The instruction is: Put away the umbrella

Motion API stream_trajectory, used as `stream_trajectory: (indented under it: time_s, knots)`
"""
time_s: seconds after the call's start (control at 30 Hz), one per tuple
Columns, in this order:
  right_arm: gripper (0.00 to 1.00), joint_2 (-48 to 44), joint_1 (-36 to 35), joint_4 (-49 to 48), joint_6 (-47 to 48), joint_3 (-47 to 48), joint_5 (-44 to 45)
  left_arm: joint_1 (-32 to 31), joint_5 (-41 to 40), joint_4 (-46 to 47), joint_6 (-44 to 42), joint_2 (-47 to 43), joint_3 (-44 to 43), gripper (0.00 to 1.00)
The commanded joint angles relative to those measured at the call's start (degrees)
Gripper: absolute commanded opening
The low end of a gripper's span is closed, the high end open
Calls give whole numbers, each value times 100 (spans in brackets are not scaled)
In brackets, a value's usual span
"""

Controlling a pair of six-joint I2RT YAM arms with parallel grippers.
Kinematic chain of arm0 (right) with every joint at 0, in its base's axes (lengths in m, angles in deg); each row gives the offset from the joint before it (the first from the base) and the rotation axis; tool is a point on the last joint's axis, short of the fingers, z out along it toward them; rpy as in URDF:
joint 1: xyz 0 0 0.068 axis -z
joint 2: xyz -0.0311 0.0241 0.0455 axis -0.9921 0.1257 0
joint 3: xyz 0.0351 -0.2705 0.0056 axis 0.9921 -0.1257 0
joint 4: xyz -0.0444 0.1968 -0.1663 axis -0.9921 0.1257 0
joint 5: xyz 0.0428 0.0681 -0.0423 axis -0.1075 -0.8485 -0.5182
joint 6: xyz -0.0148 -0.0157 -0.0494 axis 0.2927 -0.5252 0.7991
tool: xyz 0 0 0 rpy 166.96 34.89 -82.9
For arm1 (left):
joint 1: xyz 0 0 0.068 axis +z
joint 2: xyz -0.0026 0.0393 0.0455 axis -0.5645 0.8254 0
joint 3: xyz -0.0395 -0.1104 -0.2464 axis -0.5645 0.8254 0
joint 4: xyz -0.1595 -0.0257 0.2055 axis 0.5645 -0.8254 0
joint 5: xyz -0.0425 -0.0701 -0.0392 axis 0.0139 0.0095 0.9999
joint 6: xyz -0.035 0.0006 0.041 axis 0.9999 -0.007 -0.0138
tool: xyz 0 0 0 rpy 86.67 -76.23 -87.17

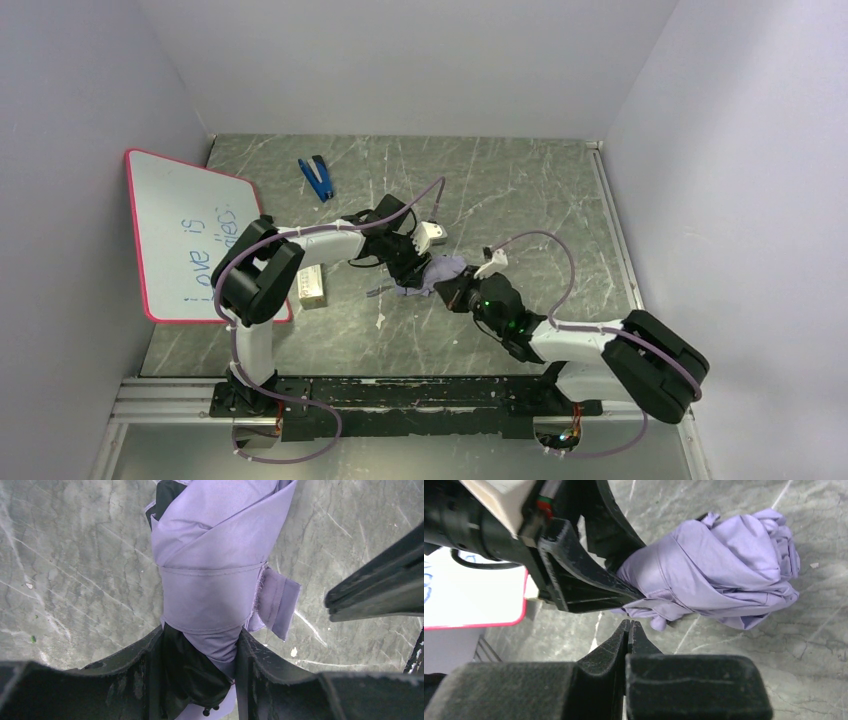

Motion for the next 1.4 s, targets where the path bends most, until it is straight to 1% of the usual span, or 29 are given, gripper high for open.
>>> stream_trajectory:
  time_s: [0.0, 0.13, 0.5, 0.73, 1.0, 1.37]
  knots:
    - [0, 366, 14, -15, 104, 267, -226, 31, -1334, -455, -270, 585, 295, 5]
    - [0, 736, 19, -14, 119, 486, -166, 30, -1326, -455, -277, 576, 296, 5]
    - [0, 1344, 18, -161, 42, 850, 94, 33, -1331, -457, -283, 580, 295, 5]
    - [0, 1432, 18, 61, -4, 918, 502, 34, -1326, -464, -317, 593, 287, 5]
    - [0, 1373, 35, 219, 16, 919, 697, 22, -1343, -477, -358, 589, 295, 5]
    - [0, 1503, 44, 787, 19, 1075, 956, 11, -1355, -475, -375, 580, 320, 5]
